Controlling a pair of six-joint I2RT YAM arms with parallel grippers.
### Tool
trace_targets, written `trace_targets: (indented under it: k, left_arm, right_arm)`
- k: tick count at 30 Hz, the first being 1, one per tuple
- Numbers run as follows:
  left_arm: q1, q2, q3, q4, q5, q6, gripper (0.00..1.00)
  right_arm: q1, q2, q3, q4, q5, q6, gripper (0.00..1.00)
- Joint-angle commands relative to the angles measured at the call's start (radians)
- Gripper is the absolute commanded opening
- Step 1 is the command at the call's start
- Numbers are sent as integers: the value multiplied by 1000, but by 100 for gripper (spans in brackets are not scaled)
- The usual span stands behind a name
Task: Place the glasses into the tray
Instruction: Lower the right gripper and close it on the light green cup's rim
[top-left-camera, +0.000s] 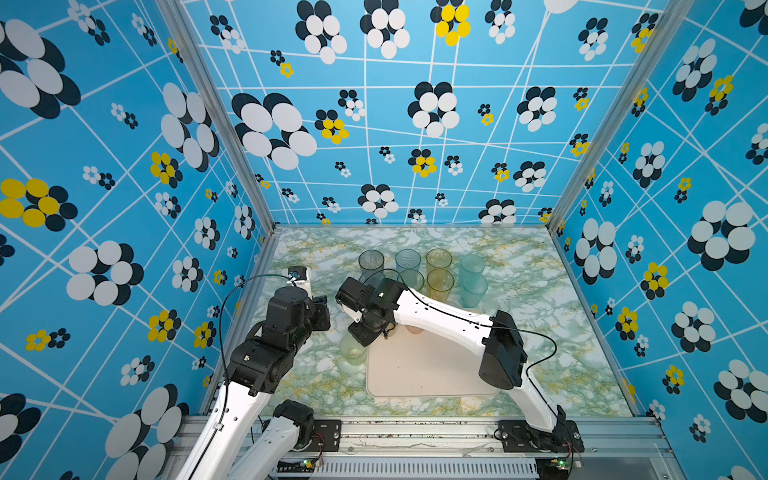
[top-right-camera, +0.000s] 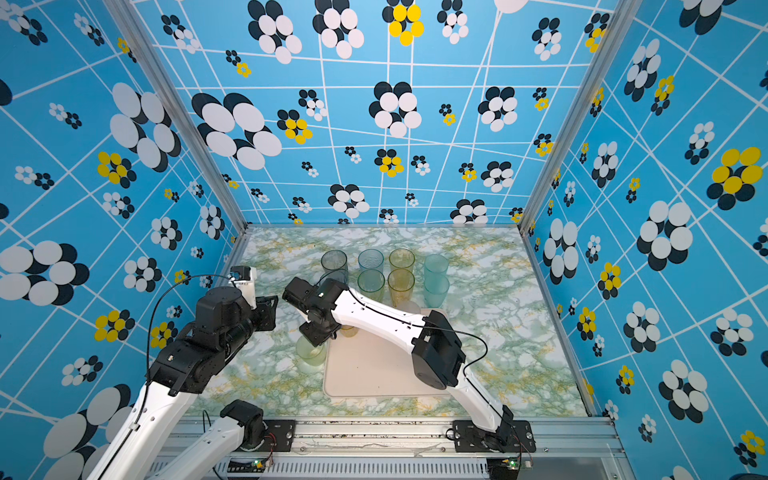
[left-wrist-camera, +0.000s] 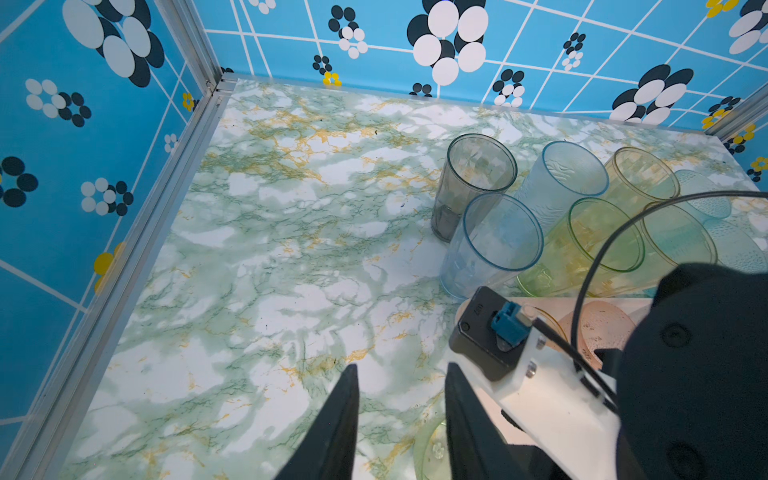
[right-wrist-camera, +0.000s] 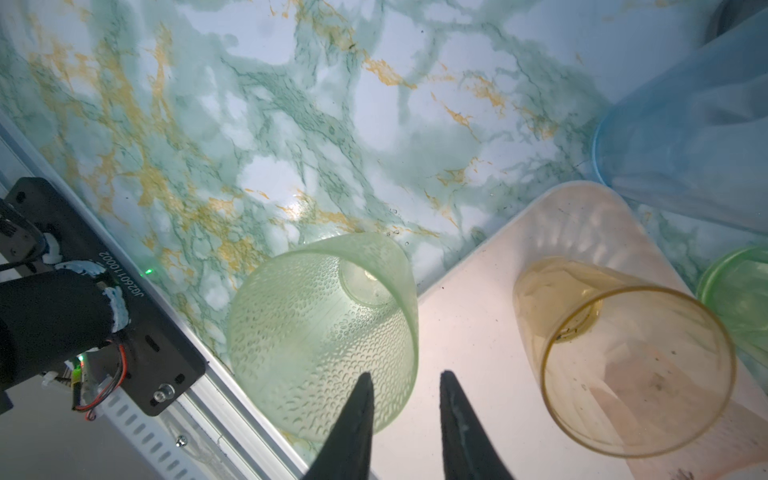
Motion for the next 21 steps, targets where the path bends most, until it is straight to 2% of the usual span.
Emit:
trace_targets:
  k: [1, 21]
  left_arm:
    - [-5, -14, 33, 13, -8, 17, 36]
    - [-2, -38, 22, 1, -29, 37, 37]
  right_arm:
    - [8, 28, 45, -40, -15, -12, 30]
    - [7, 127, 163, -114, -2, -13, 24]
